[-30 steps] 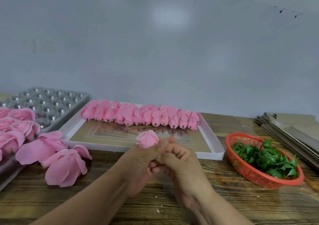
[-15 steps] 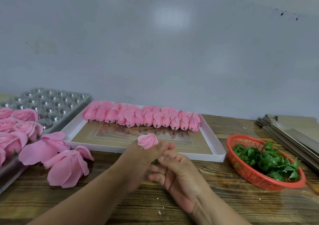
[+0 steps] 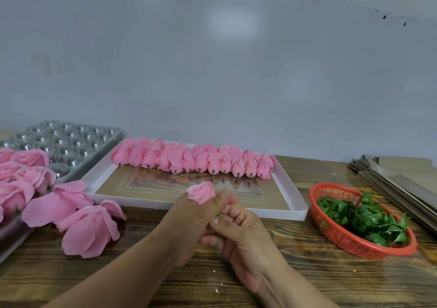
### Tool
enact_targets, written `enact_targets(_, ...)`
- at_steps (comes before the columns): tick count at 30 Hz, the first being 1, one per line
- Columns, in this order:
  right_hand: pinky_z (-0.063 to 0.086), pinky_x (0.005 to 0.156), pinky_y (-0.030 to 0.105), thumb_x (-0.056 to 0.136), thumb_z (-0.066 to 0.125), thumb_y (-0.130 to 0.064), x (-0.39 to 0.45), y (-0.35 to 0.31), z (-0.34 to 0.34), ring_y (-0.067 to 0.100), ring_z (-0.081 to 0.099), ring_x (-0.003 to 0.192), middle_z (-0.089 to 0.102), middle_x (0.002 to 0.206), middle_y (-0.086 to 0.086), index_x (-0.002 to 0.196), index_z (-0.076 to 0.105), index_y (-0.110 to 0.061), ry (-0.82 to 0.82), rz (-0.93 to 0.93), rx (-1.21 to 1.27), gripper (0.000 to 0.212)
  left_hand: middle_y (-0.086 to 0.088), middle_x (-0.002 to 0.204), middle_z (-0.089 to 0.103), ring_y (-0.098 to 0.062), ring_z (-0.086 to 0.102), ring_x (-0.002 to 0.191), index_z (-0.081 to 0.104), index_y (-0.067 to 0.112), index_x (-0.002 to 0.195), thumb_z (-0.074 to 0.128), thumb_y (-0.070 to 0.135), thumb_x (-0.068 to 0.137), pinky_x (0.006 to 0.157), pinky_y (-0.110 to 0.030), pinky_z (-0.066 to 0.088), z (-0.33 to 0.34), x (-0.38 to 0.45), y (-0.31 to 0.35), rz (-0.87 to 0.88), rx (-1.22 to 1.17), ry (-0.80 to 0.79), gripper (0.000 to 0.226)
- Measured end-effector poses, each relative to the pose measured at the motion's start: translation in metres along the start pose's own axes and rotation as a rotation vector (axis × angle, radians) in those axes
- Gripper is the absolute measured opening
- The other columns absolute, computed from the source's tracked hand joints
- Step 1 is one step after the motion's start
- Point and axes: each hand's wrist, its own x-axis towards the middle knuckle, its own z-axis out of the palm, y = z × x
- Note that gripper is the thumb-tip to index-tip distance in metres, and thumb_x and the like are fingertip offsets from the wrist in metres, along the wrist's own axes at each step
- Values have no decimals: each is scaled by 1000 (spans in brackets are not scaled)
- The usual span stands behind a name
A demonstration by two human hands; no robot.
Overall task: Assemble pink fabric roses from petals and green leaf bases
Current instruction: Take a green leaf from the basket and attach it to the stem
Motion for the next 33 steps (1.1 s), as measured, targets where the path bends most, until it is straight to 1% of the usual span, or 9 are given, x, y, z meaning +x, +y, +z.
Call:
enact_targets(3,54,58,21,71,72,-9,0,-1,0,17,65,62,67,77,15,85,76,-8,-26,19,1,14,-5,76,73,-11,68,61,76,18,81,75,53,65,43,-18,46,-3,0,1,-4,-3,-62,39)
enact_targets(6,54,58,22,75,67,-8,1,-1,1,18,64,62,65,82,14,85,76,-9,-26,27,33,13,-5,87,74,-18,71,78,75,21,85,73,68,60,54,-25,51,-10,2,1,2,80,-116,53)
enact_targets(11,56,58,23,77,61,-7,1,-5,-1,18,66,61,66,76,17,77,74,-6,-48,40,91,13,-15,99,70,-27,59,91,76,23,92,72,40,65,83,-37,50,-19,7,11,-70,155,-242,31)
enact_targets(15,57,59,25,79,59,-5,2,-6,-3,21,67,62,64,77,20,82,72,-2,-61,54,113,14,-7,108,71,-13,64,92,76,28,93,60,27,82,75,-24,53,-27,6,19,-64,184,-380,20)
enact_targets(18,57,60,25,78,63,-6,2,-5,-5,21,67,64,65,78,19,87,72,-2,-72,64,110,14,-17,119,64,-20,58,94,74,31,98,57,32,84,80,-29,51,-31,5,23,-23,309,-392,22)
enact_targets(22,57,61,25,69,78,-17,3,-6,-9,20,67,66,67,80,20,88,71,0,-111,80,93,26,-4,111,70,-12,61,96,70,35,110,63,43,81,84,-27,50,-37,6,30,3,410,-444,30)
enact_targets(26,57,63,26,61,87,-23,4,-6,-12,20,68,67,68,82,19,89,70,1,-173,97,99,41,-20,112,62,-18,54,93,66,23,117,63,37,83,84,-27,50,-45,6,32,14,404,-533,37)
enact_targets(30,57,63,28,61,87,-22,5,-5,-16,22,69,66,67,83,21,93,70,-3,-167,106,115,41,-13,93,63,-12,59,83,65,7,111,63,39,84,81,-24,51,-43,7,32,87,499,-472,42)
enact_targets(33,57,63,28,64,85,-23,6,-6,-19,22,69,68,68,83,21,88,70,-1,-147,120,110,36,-8,95,71,-11,65,87,69,15,102,65,43,80,82,-20,52,-40,8,34,127,576,-422,36)
